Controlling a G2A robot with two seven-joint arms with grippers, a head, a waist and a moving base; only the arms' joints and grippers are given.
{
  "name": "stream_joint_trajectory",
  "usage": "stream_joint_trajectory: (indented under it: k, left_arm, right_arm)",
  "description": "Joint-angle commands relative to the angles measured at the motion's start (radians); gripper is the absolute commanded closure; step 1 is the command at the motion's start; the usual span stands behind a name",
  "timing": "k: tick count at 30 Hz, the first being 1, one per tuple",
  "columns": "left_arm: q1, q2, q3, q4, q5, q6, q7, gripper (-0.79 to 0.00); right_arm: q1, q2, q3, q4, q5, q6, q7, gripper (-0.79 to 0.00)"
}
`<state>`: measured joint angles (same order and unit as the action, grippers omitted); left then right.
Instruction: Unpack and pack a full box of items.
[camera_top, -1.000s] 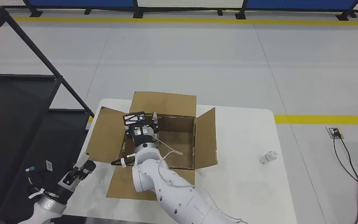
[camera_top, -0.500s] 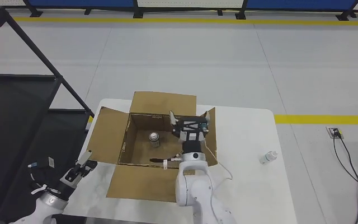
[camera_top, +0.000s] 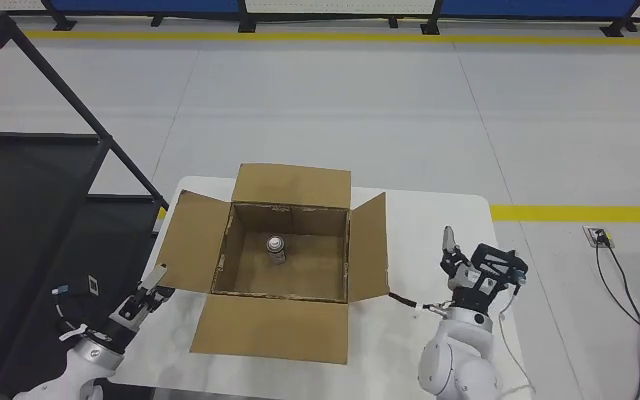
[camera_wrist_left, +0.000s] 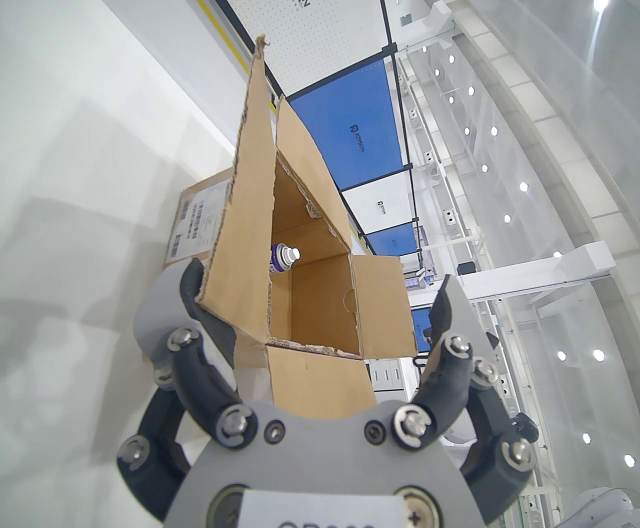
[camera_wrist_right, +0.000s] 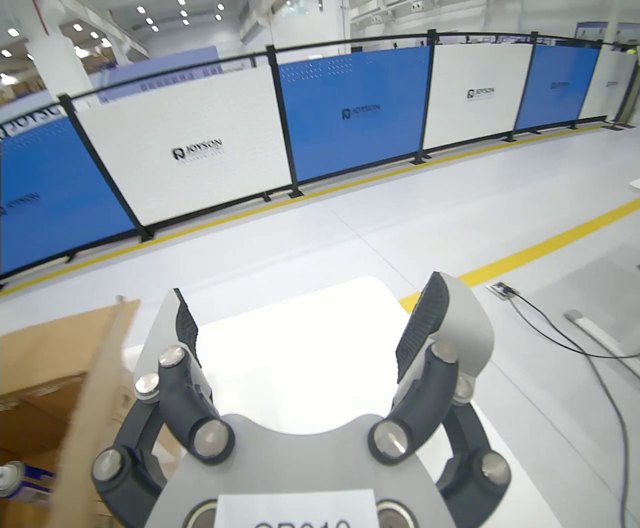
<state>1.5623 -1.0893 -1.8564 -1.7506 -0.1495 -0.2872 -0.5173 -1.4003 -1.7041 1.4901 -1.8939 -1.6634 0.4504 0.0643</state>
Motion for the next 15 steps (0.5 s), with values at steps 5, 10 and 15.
stream_joint_trajectory:
  k: [5,10,15]
  left_arm:
    - [0.005,0.0,-0.004,-0.014,0.009,0.012,0.018,-0.785]
    - [0.017,-0.001,-0.003,-0.033,0.022,0.02,0.031,-0.785]
    - [0.03,-0.003,0.004,-0.048,0.036,0.029,0.049,-0.785]
  right_arm:
    - [0.043,0.014,0.135,0.151,0.029,-0.001,0.074,-0.785]
    - [0.103,0.028,0.22,0.308,0.101,-0.054,0.094,-0.785]
    - [0.157,0.041,0.268,0.439,0.151,-0.12,0.07,-0.785]
